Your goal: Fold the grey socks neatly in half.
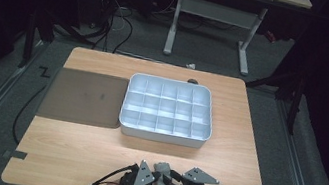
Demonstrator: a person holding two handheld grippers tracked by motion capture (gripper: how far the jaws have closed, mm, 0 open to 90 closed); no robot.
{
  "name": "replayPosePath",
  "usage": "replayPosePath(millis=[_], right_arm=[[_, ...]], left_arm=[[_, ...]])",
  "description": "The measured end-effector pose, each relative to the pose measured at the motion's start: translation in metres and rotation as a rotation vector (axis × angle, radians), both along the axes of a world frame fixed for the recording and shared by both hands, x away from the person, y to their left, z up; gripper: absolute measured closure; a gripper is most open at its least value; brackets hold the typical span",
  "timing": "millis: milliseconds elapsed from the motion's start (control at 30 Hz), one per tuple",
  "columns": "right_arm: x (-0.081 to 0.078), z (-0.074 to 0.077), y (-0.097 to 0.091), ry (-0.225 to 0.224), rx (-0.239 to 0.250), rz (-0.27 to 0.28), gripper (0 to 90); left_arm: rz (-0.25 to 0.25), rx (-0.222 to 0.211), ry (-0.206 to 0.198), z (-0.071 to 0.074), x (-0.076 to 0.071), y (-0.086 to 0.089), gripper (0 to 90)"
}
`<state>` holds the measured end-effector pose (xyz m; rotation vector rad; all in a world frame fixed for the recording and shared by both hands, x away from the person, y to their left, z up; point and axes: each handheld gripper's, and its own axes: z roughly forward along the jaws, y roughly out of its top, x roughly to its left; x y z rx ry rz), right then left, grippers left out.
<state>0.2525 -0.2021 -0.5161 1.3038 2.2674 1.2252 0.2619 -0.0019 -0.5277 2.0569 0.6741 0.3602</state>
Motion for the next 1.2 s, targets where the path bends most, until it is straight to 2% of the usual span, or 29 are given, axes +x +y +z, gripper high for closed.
replayPosePath(millis=[267, 333, 533, 733, 1000, 1133, 1200], right_arm=[[0.003, -0.003, -0.002, 0.032, 0.001, -0.008, 55.4], [0.004, -0.005, -0.002, 0.049, 0.012, -0.007, 54.6], [0.006, -0.006, -0.002, 0.064, 0.016, 0.004, 53.6], [0.006, -0.007, 0.000, 0.081, 0.015, 0.017, 56.3], [0.007, -0.006, 0.001, 0.074, -0.006, 0.044, 60.9], [0.011, -0.005, 0.001, 0.078, -0.021, 0.070, 61.2], [0.014, -0.004, 0.002, 0.094, -0.024, 0.074, 61.1]], left_arm=[[-0.001, 0.006, 0.005, -0.001, 0.000, 0.000, 88.8], [-0.001, 0.006, 0.007, -0.002, 0.000, 0.000, 88.7], [-0.002, 0.011, 0.018, -0.004, 0.001, 0.001, 88.2], [0.000, 0.005, 0.014, -0.002, 0.001, 0.005, 85.8], [0.027, -0.020, -0.007, 0.003, 0.007, 0.011, 81.8], [0.037, 0.003, 0.018, 0.002, 0.016, 0.009, 81.9], [0.035, 0.022, 0.028, -0.001, 0.019, 0.006, 82.2]])
